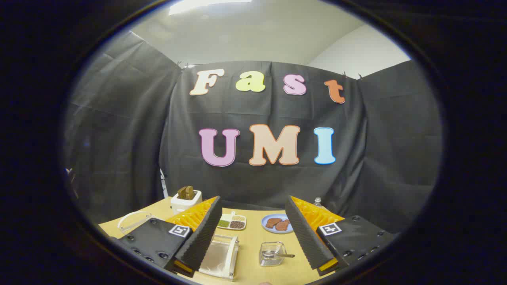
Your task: Take the plate from the dish rack, then take the spoon from the basket and place it into the plate.
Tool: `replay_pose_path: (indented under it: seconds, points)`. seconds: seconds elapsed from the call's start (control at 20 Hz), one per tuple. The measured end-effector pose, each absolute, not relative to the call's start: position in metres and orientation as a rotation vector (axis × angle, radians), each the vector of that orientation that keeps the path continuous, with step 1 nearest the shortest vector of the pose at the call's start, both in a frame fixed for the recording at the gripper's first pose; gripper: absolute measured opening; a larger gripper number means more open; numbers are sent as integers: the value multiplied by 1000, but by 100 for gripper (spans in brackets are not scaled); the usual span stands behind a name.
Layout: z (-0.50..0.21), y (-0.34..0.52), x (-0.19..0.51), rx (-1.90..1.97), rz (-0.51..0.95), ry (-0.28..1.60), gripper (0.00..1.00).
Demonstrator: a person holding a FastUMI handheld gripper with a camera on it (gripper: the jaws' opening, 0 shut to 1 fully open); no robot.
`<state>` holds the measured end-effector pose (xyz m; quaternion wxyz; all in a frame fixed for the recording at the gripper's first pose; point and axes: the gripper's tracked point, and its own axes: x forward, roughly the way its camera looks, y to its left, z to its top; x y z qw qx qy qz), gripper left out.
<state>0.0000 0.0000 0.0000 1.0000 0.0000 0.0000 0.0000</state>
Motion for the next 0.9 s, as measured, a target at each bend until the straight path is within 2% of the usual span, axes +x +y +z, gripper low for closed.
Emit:
replay_pose_path:
  seconds: [0.35,0.9]
  points:
    - [-7,19,0,7,22,54,100]
    - [-34,50,32,-123,87,332,100]
